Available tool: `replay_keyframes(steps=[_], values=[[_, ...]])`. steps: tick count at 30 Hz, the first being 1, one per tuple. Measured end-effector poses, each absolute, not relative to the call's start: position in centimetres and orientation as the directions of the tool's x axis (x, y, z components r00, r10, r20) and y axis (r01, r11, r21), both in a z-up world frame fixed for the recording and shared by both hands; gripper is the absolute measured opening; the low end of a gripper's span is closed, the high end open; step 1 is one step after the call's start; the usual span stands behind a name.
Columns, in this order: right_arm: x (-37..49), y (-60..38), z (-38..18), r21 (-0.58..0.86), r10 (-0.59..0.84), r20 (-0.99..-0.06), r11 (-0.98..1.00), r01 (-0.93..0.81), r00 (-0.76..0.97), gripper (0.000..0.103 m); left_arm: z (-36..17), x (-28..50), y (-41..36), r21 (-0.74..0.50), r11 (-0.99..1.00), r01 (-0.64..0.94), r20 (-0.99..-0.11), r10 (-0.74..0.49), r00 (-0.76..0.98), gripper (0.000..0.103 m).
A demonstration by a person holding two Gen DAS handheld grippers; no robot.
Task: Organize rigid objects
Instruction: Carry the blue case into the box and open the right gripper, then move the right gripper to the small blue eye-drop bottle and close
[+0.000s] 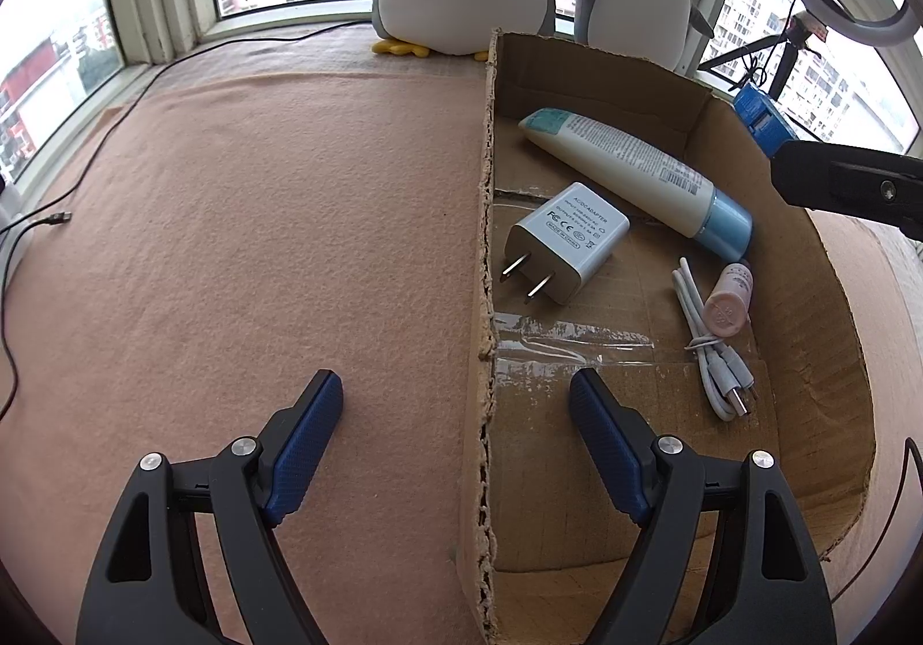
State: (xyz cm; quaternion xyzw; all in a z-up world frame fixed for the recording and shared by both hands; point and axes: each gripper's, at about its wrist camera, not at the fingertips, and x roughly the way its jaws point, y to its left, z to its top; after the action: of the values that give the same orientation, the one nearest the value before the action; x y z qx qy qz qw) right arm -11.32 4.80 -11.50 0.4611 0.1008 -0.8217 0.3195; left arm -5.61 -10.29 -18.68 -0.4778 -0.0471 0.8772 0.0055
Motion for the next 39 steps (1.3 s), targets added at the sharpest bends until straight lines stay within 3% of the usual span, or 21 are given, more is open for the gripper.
replay_keyframes(steps=[21,23,25,26,39], values=[[-12.3,4.1,-13.8,0.115,-0.400,-0.849,-0.777,0.619,-0.345,0.046,-18.6,-5.6,-10.2,-0.086,-0.996,0.033,-0.838,0.054,-0.543,0.082],[-12.3,4.1,-13.7,0.115,-0.402,-0.846,-0.779,0.617,-0.350,0.055,-18.6,-5.6,-10.2,-0.086,-0.996,0.033,-0.838,0.054,-0.543,0.082],[-12.4,4.3,-13.5,0.116,-0.403,-0.842,-0.784,0.610,-0.358,0.071,-18.6,-5.6,-10.2,-0.085,-0.996,0.034,-0.838,0.053,-0.544,0.082],[-12.4,4.4,-13.5,0.116,-0.403,-0.840,-0.786,0.607,-0.362,0.072,-18.6,-5.6,-10.2,-0.087,-0.996,0.035,-0.837,0.054,-0.544,0.082],[-12.8,6.9,-12.4,0.135,-0.413,-0.823,-0.810,0.570,-0.391,0.073,-18.6,-5.6,-10.3,-0.087,-0.996,0.035,-0.838,0.054,-0.544,0.082]])
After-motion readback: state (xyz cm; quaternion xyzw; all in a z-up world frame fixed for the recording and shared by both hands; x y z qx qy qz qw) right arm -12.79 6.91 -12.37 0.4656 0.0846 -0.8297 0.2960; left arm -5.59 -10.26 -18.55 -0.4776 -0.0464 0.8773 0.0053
